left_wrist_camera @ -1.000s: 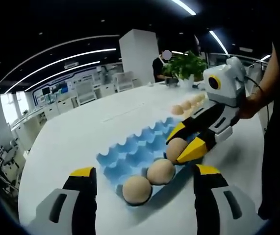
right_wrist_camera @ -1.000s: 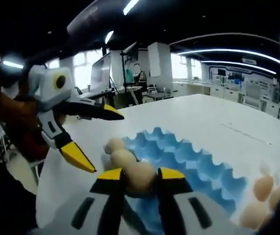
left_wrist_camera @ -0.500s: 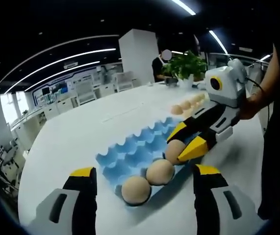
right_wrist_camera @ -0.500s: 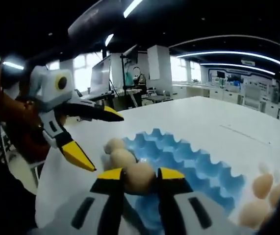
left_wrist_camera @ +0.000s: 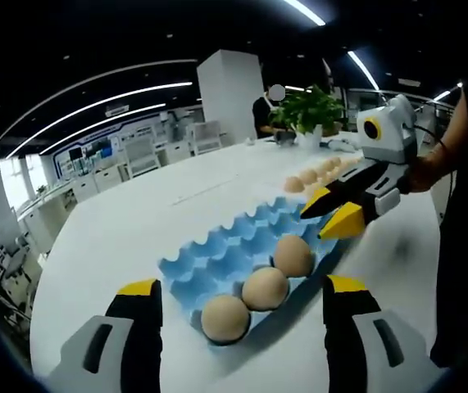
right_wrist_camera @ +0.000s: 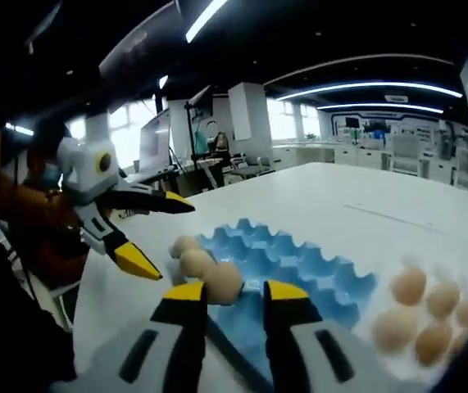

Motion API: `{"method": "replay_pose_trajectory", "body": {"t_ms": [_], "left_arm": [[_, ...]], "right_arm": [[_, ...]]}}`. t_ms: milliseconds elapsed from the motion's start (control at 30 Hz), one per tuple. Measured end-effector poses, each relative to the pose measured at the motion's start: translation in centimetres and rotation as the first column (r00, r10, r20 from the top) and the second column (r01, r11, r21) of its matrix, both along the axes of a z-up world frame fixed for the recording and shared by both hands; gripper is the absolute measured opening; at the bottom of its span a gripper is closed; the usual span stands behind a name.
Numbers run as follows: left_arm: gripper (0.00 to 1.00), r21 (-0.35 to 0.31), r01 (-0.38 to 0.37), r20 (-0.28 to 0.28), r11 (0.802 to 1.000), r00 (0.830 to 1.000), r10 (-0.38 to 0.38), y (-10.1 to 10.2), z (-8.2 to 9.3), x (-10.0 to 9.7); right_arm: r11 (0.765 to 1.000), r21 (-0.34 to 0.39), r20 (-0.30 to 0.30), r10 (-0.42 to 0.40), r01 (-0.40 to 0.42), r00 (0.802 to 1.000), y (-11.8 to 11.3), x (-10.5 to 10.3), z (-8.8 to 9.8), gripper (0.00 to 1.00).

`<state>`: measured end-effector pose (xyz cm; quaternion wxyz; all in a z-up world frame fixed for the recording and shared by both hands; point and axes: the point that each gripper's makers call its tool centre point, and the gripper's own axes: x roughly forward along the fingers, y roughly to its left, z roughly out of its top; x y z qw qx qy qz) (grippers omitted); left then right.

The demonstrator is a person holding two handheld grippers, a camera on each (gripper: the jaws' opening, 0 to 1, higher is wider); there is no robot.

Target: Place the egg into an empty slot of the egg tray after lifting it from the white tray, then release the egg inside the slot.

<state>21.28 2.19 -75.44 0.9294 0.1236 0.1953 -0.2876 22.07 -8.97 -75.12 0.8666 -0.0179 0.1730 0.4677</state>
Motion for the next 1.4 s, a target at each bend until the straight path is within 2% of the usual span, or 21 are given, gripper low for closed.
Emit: {"method": "replay_pose_trajectory", "body": {"t_ms": [167, 300, 333, 467, 567, 633, 667, 700, 733, 767, 800, 833, 867, 900, 1000, 1133, 1200, 1233, 1400], "left_arm": [[0.80, 0.000, 0.006, -0.007, 1.000, 1.000, -0.006, -0.2, -0.1, 0.0], [0.80, 0.006, 0.013, -0.019, 1.000, 1.000, -0.013, -0.5, -0.5, -0.1], [0.80, 0.005, 0.016, -0.019, 1.000, 1.000, -0.016, -0.6, -0.4, -0.1], [0.79, 0.003, 0.020, -0.016, 1.000, 1.000, -0.020, -0.7, -0.3, -0.1], [0.79, 0.001, 0.021, -0.016, 1.000, 1.000, -0.021, -0.8, -0.3, -0.1], [0.78, 0.000, 0.021, -0.015, 1.000, 1.000, -0.021, -0.8, -0.3, -0.1], [0.78, -0.003, 0.020, -0.017, 1.000, 1.000, -0.020, -0.8, -0.2, 0.0], [0.77, -0.004, 0.017, -0.019, 1.000, 1.000, -0.017, -0.8, -0.2, 0.0], [0.77, -0.004, 0.015, -0.017, 1.000, 1.000, -0.015, -0.8, -0.2, 0.0], [0.77, -0.006, 0.015, -0.014, 1.000, 1.000, -0.015, -0.8, -0.1, 0.0], [0.77, -0.010, 0.014, -0.014, 1.000, 1.000, -0.014, -0.9, 0.0, 0.0], [0.77, -0.014, 0.012, -0.014, 1.000, 1.000, -0.013, -0.9, 0.0, 0.0], [0.76, -0.016, 0.011, -0.012, 1.000, 1.000, -0.011, -0.9, 0.1, 0.0], [0.76, -0.016, 0.011, -0.013, 1.000, 1.000, -0.011, -0.9, 0.1, 0.0], [0.76, -0.014, 0.012, -0.014, 1.000, 1.000, -0.013, -0.8, 0.1, 0.0], [0.75, -0.017, 0.011, -0.014, 1.000, 1.000, -0.011, -0.8, 0.1, 0.0], [0.75, -0.015, 0.007, -0.013, 1.000, 1.000, -0.007, -0.6, 0.1, 0.0], [0.75, -0.015, 0.005, -0.012, 1.000, 1.000, -0.006, -0.6, 0.1, 0.0], [0.74, -0.012, 0.003, -0.011, 1.000, 1.000, -0.003, -0.4, 0.1, -0.1]], "right_arm": [[0.994, 0.000, 0.001, -0.108, 0.108, 0.994, -3.9, 0.6, 0.2, 0.27], [0.978, -0.016, -0.011, -0.207, 0.207, 0.978, -7.3, 0.9, 0.0, 0.27], [0.970, -0.026, -0.024, -0.244, 0.243, 0.970, -8.7, 0.9, -0.2, 0.27], [0.936, -0.040, 0.024, -0.350, 0.350, 0.937, -12.2, 1.5, 0.3, 0.26], [0.868, -0.074, 0.087, -0.485, 0.491, 0.870, -16.7, 2.4, 0.8, 0.26], [0.838, -0.073, 0.090, -0.534, 0.541, 0.841, -18.4, 2.5, 0.9, 0.26], [0.789, -0.094, 0.093, -0.600, 0.607, 0.794, -21.2, 2.6, 0.6, 0.26], [0.765, -0.104, 0.108, -0.627, 0.636, 0.772, -22.3, 2.6, 0.7, 0.26], [0.731, -0.102, 0.142, -0.661, 0.675, 0.737, -24.0, 2.6, 1.0, 0.25], [0.724, -0.099, 0.154, -0.667, 0.683, 0.729, -24.4, 2.6, 1.2, 0.25], [0.705, -0.104, 0.160, -0.684, 0.701, 0.712, -25.3, 2.5, 1.2, 0.25], [0.685, -0.105, 0.147, -0.707, 0.721, 0.692, -26.3, 2.4, 0.9, 0.25], [0.669, -0.108, 0.106, -0.728, 0.735, 0.678, -27.0, 2.2, 0.3, 0.25], [0.660, -0.109, 0.093, -0.738, 0.743, 0.669, -27.4, 2.1, 0.0, 0.25], [0.646, -0.119, 0.061, -0.753, 0.754, 0.655, -28.4, 2.1, -1.2, 0.26], [0.650, -0.153, 0.046, -0.747, 0.744, 0.663, -28.3, 2.2, -2.4, 0.26], [0.659, -0.166, 0.035, -0.739, 0.733, 0.672, -28.1, 2.2, -3.1, 0.26], [0.668, -0.159, 0.076, -0.726, 0.727, 0.683, -28.0, 2.5, -2.8, 0.26], [0.667, -0.156, 0.082, -0.726, 0.728, 0.683, -27.8, 2.3, -2.8, 0.25]]}}
